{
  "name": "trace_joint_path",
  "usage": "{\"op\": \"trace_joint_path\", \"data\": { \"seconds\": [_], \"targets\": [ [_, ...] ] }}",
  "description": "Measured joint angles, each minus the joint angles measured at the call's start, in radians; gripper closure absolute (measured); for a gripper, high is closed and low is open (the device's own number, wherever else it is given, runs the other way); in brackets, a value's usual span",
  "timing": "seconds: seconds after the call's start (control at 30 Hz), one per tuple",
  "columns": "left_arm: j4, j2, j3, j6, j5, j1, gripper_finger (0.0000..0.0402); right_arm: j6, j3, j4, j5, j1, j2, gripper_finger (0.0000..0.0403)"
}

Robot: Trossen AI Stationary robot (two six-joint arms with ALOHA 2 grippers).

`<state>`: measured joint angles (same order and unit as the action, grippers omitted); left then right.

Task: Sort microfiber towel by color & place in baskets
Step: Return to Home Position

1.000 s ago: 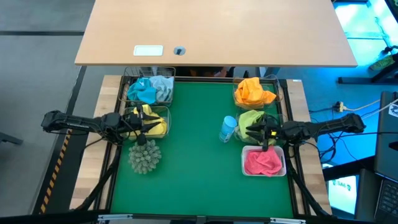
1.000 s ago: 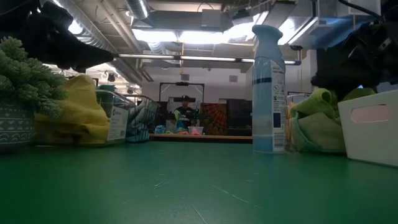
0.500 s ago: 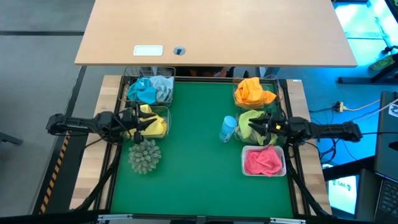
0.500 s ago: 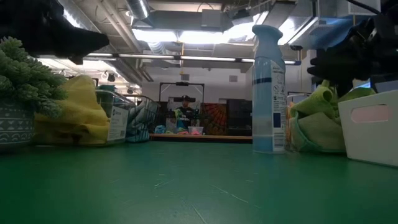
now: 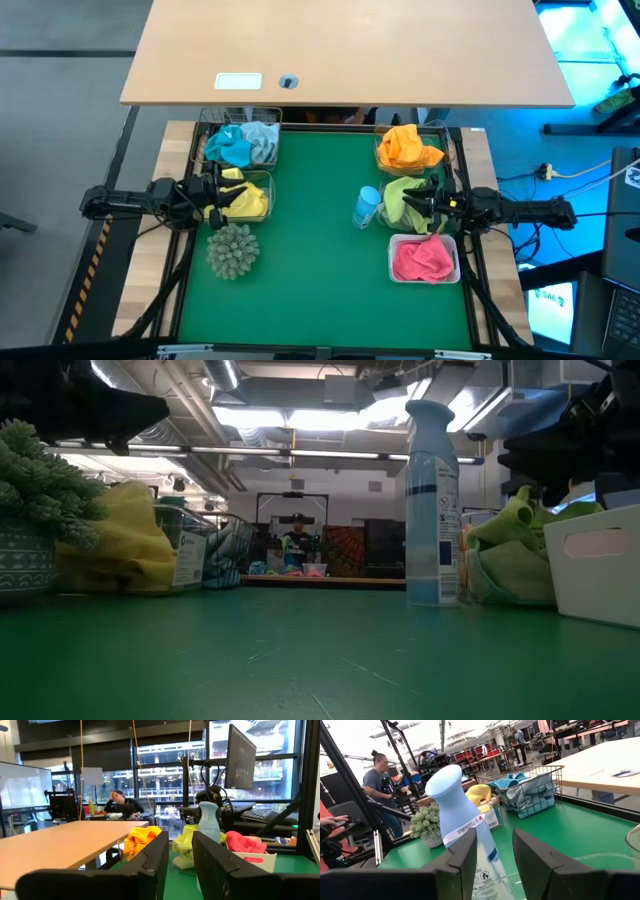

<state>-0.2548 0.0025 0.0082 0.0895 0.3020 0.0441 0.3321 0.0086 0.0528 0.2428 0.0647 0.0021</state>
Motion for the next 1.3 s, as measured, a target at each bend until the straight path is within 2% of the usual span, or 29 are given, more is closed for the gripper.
{"op": "trace_joint_path", "data": {
  "seconds": [1.3],
  "targets": [
    [0.001,0.000,0.000,0.000,0.000,0.000,0.0319,-0.026,0.000,0.000,-0.001,0.000,0.000,0.0276]
  ]
}}
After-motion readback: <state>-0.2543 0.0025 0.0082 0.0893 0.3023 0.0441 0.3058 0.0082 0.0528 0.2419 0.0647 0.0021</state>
